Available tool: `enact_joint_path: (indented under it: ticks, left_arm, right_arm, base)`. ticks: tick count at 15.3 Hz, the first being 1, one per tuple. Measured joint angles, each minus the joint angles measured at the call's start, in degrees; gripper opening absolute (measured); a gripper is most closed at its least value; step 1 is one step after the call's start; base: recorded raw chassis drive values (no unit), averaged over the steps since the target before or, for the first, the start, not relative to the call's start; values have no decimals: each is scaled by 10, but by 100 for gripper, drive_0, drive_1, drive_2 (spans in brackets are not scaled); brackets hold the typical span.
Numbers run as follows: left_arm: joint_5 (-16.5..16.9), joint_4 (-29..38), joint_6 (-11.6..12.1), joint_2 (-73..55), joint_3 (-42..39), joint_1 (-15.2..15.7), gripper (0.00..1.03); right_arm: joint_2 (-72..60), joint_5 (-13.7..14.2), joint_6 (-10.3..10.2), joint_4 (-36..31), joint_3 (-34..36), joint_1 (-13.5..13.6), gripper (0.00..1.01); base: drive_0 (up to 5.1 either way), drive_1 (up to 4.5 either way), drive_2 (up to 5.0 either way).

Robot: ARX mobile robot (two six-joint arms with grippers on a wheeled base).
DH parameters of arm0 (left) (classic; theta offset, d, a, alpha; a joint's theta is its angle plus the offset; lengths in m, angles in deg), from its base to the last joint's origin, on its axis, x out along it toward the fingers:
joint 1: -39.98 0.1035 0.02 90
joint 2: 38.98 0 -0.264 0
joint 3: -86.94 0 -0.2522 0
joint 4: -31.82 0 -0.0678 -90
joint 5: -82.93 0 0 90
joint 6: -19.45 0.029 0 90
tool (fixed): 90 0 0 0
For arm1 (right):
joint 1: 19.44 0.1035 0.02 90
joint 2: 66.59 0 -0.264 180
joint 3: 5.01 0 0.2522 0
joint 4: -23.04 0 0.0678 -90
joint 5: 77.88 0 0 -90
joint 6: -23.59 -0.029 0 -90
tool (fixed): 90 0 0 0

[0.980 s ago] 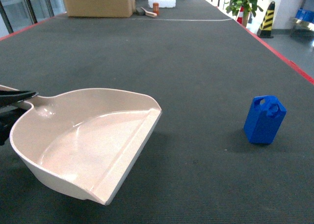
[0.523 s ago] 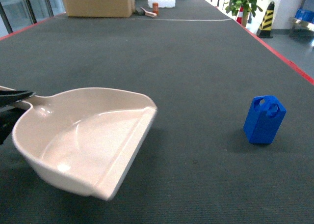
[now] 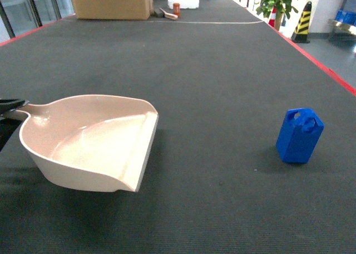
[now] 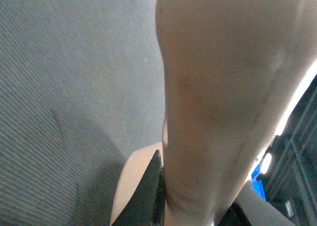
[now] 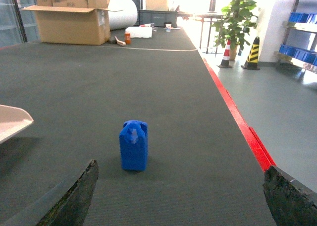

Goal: Place part in tray to right shelf

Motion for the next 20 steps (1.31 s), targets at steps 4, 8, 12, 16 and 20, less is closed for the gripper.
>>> enact_joint_path:
  ticks: [4,8,12,16,20]
  left_arm:
    - [-57,-21,-28,59,-50,-75,18]
    - [-116,29,28,311,-29,-346,17]
    - [-203,-15,68,269,-88,-350,17]
    - [-231,5,87,328,-63,-388,17]
    - [-243,-1,90,282,-80,-343,17]
  right_arm:
    - [1,2,0,0,0,0,98]
    - [0,3,0,0,0,0,98]
    - [-1,2,0,1,0,0,98]
    - [0,0,0,0,0,0,98]
    - [0,0,0,0,0,0,98]
  base:
    - [0,0,0]
    - [0,0,0]
    - [0,0,0]
    - [0,0,0]
    - [0,0,0]
